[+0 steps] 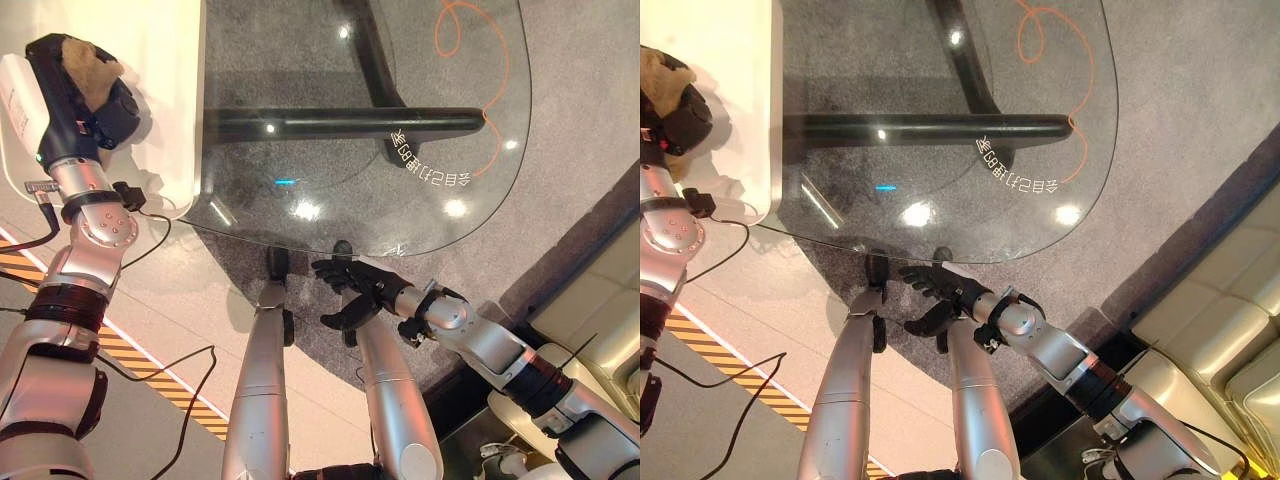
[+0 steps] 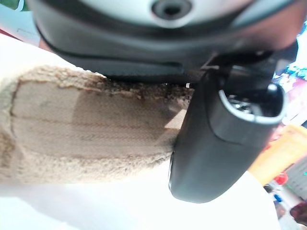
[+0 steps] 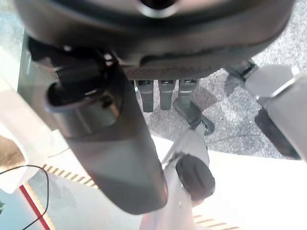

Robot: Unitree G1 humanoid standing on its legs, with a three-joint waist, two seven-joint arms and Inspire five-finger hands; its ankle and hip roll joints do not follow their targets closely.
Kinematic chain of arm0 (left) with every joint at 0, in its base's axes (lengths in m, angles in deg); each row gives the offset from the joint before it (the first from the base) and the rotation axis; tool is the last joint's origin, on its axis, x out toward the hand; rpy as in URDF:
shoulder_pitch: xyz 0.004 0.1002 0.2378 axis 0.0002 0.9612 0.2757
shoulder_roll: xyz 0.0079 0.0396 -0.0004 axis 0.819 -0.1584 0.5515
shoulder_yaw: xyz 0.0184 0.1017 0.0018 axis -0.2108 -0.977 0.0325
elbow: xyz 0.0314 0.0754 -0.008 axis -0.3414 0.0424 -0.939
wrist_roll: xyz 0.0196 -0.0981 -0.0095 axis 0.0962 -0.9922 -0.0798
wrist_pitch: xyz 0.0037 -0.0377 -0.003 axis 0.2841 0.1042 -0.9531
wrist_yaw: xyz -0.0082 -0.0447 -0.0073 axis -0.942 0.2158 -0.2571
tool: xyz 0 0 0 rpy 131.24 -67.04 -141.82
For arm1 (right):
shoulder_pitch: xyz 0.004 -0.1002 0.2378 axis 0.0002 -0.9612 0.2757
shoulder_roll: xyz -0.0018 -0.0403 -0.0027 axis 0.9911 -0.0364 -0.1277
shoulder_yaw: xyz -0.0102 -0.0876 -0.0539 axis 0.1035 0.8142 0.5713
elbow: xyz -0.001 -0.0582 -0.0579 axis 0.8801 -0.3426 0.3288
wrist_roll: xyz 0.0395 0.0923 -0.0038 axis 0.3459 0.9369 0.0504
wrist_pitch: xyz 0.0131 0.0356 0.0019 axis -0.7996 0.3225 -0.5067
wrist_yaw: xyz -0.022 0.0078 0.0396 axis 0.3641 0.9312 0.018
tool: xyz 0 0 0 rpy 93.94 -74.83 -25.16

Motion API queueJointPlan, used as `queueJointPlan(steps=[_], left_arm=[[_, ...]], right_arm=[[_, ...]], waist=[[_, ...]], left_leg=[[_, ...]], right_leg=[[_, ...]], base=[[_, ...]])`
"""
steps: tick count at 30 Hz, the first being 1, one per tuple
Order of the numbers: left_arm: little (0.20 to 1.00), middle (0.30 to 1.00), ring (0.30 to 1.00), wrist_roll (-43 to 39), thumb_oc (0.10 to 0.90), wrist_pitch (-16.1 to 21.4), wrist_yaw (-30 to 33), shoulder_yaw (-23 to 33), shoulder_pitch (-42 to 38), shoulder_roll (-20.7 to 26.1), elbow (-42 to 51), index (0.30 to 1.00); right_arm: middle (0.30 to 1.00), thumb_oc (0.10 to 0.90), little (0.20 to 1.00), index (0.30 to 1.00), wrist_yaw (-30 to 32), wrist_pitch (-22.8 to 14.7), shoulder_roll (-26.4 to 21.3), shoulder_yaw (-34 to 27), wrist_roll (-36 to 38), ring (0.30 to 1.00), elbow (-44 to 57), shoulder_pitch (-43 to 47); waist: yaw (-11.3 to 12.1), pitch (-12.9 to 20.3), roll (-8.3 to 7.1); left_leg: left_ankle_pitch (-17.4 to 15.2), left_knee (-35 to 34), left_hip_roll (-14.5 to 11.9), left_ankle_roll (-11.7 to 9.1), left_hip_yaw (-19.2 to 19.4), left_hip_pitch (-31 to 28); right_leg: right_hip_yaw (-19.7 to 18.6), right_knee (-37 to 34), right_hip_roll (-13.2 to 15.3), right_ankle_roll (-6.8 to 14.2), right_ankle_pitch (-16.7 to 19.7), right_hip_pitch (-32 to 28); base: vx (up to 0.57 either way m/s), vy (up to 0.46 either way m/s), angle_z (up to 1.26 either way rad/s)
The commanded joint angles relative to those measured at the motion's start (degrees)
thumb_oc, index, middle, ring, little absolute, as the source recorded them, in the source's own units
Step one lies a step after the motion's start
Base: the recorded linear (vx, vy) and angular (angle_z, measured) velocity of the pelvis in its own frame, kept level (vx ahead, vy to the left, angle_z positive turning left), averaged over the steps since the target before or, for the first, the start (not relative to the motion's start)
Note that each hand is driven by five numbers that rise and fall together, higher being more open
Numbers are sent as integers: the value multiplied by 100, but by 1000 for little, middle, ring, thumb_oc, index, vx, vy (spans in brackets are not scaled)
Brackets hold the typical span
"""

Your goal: Wipe the table with a cloth and put it in the basket.

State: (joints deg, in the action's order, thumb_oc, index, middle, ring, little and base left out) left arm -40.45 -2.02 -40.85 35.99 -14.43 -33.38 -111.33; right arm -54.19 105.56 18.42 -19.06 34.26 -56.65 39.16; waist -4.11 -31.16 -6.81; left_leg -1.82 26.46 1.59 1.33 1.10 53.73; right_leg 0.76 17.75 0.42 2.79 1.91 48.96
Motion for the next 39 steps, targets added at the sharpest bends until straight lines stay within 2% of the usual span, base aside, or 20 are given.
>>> queueJointPlan(steps=[1, 6, 8, 12, 16, 17, 18, 30, 39], left_arm=[[200, 300, 300, -254, 100, 525, 486, 98, -779, 697, 294, 300], [200, 300, 300, -433, 100, 429, 159, -146, -1072, 578, 199, 300], [200, 300, 300, -924, 100, 354, -30, -243, -1183, 478, 160, 300], [200, 300, 300, -1316, 100, 298, -176, -264, -1240, 329, 65, 300], [200, 300, 300, -1696, 100, 21, -301, -263, -1230, 36, -126, 300], [337, 418, 418, -1767, 237, -3, -367, -257, -1205, 5, -158, 418], [900, 900, 900, -1792, 800, -38, -373, -256, -1184, -36, -168, 900], [900, 900, 900, -1758, 800, -158, -392, -192, -920, -249, -144, 900], [900, 900, 900, -1694, 800, 21, -221, 39, -590, -407, 86, 900]], right_arm=[[900, 800, 900, 900, -156, -49, -126, -165, 473, 900, 759, -158], [900, 800, 900, 900, -156, 16, -230, -209, 580, 900, 722, 18], [900, 800, 900, 900, -179, 54, -306, -217, 648, 900, 692, 127], [900, 800, 900, 900, -203, 55, -361, -206, 685, 900, 618, 230], [900, 800, 900, 900, -165, 115, -385, -174, 678, 900, 454, 405], [900, 800, 900, 900, -157, 130, -402, -172, 667, 900, 450, 412], [900, 800, 900, 900, -162, 144, -409, -177, 652, 900, 438, 423], [900, 800, 900, 900, -229, 118, -524, -275, 410, 900, 423, 245], [900, 800, 900, 900, -256, 180, -474, -335, 176, 900, 488, 69]], waist=[[129, 137, -93], [66, 137, -44], [35, 137, 5], [4, 137, 59], [-41, 137, 184], [-49, 137, 213], [-55, 137, 236], [-97, 137, 453], [-76, 137, 541]], left_leg=[[-480, 121, 156, 113, 284, -71], [-472, 38, 153, 154, 275, -23], [-452, -10, 159, 166, 276, -14], [-444, -26, 163, 173, 281, -1], [-385, -80, 219, 176, 297, 7], [-369, -87, 229, 174, 304, 8], [-358, -93, 242, 175, 305, 11], [-220, -159, 323, 181, 390, -22], [-152, -194, 358, 179, 432, -90]], right_leg=[[-144, -309, -55, 286, 40, -225], [-104, -172, -23, 277, 85, 51], [-111, -94, -23, 268, 100, 176], [-124, 17, -27, 250, 94, 309], [-157, 137, -24, 210, 127, 508], [-167, 161, -25, 203, 134, 542], [-176, 179, -28, 192, 135, 569], [-194, 337, -19, 89, 117, 733], [-180, 367, -13, 28, 75, 706]], base=[[0, 0, 0], [-1, 42, 0], [0, 59, -1], [1, 42, -5], [3, 67, -1], [6, 67, 5], [4, 63, 3], [0, 23, 1], [0, 9, 2]])
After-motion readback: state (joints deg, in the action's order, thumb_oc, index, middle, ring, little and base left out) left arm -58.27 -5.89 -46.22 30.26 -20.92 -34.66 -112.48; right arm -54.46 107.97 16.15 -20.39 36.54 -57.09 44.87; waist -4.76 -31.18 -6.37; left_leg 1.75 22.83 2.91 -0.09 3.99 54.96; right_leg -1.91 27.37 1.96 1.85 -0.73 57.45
